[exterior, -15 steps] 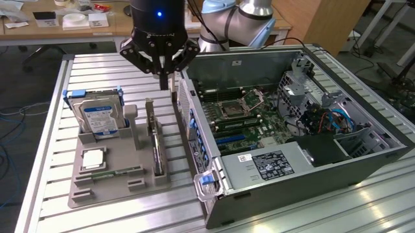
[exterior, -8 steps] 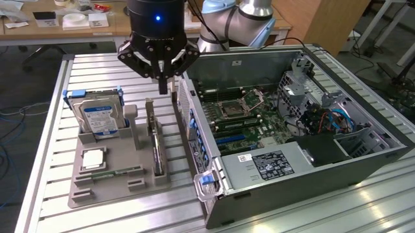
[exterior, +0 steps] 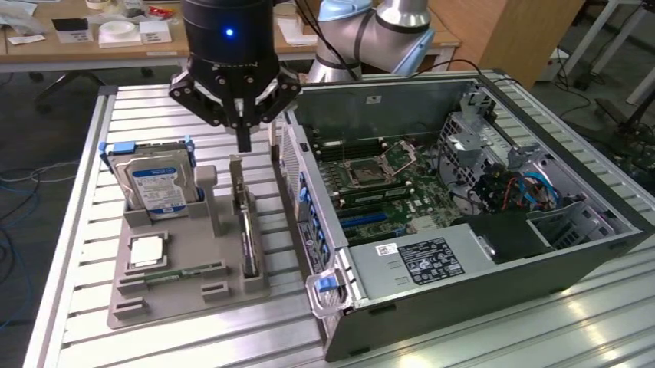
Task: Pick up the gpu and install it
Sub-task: 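Reach for the gpu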
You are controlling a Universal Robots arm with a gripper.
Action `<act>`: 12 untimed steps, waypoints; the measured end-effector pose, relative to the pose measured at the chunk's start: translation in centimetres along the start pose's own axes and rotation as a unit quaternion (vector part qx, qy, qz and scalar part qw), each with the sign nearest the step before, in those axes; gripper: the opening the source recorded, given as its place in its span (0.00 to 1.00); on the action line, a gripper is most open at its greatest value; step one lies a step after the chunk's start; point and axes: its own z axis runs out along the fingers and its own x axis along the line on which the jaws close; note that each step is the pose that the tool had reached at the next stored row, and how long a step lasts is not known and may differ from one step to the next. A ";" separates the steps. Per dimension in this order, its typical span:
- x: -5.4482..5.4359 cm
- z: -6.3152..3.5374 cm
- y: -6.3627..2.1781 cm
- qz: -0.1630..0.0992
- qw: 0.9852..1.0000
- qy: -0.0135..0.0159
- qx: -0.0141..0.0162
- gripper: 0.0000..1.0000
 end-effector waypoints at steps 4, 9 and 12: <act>0.7 0.11 -0.06 0.000 1.000 0.000 0.000 0.11; 1.3 0.23 -0.11 0.001 1.000 0.000 0.000 0.11; 1.3 0.23 -0.12 0.001 1.000 0.000 0.000 0.11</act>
